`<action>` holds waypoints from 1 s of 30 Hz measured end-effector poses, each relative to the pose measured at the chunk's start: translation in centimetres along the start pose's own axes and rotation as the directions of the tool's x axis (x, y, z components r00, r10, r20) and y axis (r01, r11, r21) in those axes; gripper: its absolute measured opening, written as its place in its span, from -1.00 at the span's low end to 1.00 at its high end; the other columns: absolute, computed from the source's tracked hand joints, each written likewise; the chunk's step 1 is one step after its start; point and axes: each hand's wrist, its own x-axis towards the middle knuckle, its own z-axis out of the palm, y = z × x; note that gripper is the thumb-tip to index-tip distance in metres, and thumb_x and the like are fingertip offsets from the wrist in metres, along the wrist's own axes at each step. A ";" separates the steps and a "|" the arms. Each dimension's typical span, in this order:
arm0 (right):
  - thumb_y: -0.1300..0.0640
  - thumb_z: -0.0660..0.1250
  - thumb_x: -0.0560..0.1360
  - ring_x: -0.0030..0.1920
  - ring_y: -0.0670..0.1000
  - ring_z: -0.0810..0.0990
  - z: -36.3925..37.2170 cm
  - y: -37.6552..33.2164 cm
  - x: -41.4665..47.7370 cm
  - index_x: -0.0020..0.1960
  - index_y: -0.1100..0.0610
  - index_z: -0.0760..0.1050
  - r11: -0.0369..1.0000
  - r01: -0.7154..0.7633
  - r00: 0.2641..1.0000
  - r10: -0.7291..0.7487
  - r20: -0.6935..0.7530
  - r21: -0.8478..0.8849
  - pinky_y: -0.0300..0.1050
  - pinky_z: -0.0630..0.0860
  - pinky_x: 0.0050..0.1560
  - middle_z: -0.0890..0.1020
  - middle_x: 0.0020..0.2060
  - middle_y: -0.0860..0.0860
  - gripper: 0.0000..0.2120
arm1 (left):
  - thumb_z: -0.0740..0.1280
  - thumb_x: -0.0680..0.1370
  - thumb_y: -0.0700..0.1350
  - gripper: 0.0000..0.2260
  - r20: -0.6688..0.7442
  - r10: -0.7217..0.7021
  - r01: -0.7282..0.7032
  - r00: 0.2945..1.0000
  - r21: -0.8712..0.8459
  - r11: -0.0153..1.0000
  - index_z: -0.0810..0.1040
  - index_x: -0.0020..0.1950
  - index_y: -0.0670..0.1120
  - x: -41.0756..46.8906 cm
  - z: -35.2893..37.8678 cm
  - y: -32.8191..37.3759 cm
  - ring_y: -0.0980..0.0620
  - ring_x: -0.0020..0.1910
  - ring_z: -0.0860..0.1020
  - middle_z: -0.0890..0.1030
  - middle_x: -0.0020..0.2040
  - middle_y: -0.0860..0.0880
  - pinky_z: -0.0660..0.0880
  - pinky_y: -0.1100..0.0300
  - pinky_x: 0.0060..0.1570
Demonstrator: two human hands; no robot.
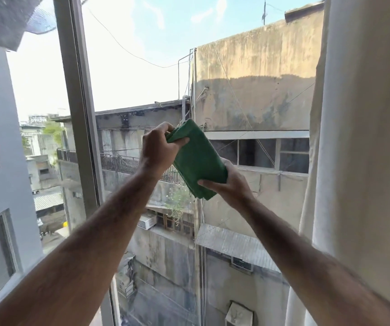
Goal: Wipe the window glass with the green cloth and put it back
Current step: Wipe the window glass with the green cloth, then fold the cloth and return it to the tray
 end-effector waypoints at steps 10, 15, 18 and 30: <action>0.16 0.53 0.54 0.11 0.14 0.76 3.5 0.3 -5.1 0.29 0.23 0.62 0.653 -0.382 0.919 0.346 0.191 0.654 0.08 0.75 0.03 0.76 0.10 0.12 -0.65 | 0.61 0.41 0.03 -0.67 0.307 -0.465 0.556 0.830 -0.399 0.729 0.62 0.02 -0.11 -8.4 -4.8 -8.3 -0.01 -0.12 0.73 0.70 0.00 -0.09 0.70 0.14 -0.31; 0.19 0.58 0.49 -0.09 0.08 0.81 6.0 4.4 -9.3 0.14 0.23 0.70 0.624 -0.483 0.866 0.443 0.231 0.614 -0.07 0.77 -0.16 0.81 -0.07 0.10 -0.75 | 0.49 0.53 -0.18 -0.87 0.536 -0.555 0.772 0.636 -0.462 0.437 0.62 0.04 -0.15 -15.9 -4.0 -13.1 -0.01 -0.11 0.74 0.72 -0.02 -0.08 0.70 0.14 -0.25; 0.18 0.61 0.46 -0.17 0.08 0.81 7.4 8.0 -12.3 0.09 0.23 0.71 0.592 -0.560 0.807 0.549 0.218 0.579 -0.08 0.77 -0.20 0.81 -0.10 0.12 -0.75 | 0.43 0.57 -0.26 -0.89 0.648 -0.556 0.854 0.520 -0.392 0.342 0.65 0.08 -0.18 -20.4 -2.9 -15.5 0.06 -0.21 0.73 0.74 -0.11 -0.06 0.68 0.21 -0.27; 0.41 0.45 0.56 -0.22 -0.02 0.77 15.6 22.4 -29.0 0.04 0.22 0.65 0.370 -0.792 0.536 0.802 0.262 0.485 -0.24 0.71 -0.26 0.76 -0.10 0.09 -0.87 | 0.38 0.61 -0.29 -0.89 0.694 -0.696 0.982 0.186 -0.105 0.158 0.59 0.07 -0.11 -40.5 2.6 -26.1 0.10 -0.23 0.69 0.69 -0.05 -0.05 0.69 0.24 -0.27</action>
